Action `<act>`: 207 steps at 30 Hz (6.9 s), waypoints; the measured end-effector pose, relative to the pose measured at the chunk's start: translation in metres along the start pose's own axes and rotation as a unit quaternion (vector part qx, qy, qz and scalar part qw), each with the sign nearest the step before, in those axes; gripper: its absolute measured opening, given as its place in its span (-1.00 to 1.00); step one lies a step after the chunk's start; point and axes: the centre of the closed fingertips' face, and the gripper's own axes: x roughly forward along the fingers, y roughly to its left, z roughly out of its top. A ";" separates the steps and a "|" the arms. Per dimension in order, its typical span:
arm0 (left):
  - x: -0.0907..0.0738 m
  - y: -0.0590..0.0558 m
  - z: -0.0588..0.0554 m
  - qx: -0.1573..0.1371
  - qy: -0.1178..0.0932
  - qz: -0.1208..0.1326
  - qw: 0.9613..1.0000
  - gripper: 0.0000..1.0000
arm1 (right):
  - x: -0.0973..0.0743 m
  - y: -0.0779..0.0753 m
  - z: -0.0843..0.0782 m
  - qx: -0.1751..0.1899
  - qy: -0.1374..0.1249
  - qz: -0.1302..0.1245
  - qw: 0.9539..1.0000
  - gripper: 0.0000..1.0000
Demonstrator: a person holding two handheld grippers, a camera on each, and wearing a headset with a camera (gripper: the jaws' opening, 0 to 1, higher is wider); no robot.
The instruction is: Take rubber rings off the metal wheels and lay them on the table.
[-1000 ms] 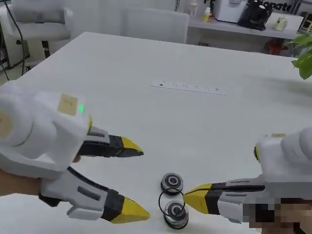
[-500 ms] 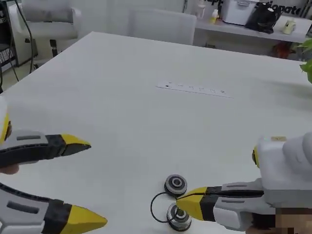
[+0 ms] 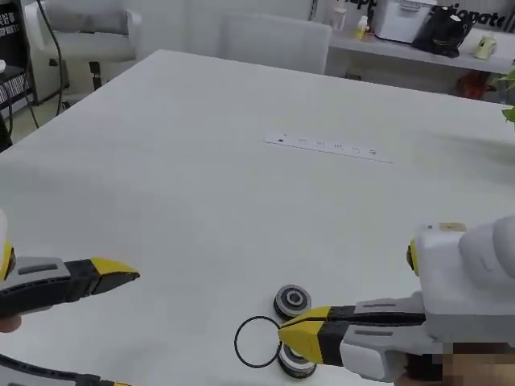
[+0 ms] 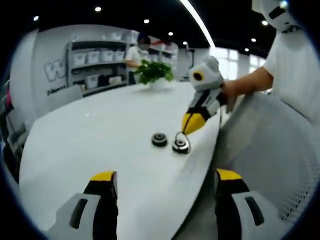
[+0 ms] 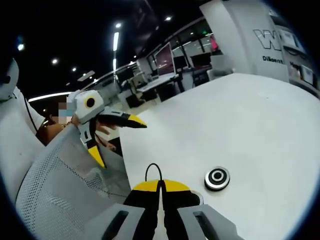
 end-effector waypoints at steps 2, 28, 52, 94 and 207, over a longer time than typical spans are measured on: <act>0.000 0.001 0.000 0.000 -0.001 0.002 1.000 0.61 | 0.001 -0.001 0.001 -0.003 0.003 -0.001 1.000 -1.00; 0.000 0.000 -0.004 0.001 0.008 0.004 1.000 0.58 | 0.036 -0.018 -0.024 -0.037 0.100 -0.022 0.994 -1.00; 0.002 -0.003 -0.006 0.015 0.023 -0.009 1.000 0.60 | 0.016 -0.034 -0.018 -0.033 0.090 -0.057 0.994 -0.89; 0.090 -0.029 0.084 0.171 0.004 -0.130 0.977 0.25 | -0.021 -0.047 -0.055 -0.014 0.082 -0.058 0.995 -0.70; 0.131 -0.042 0.021 0.122 0.062 -0.165 0.977 -0.64 | -0.011 -0.044 -0.024 0.080 0.021 -0.052 0.995 -1.00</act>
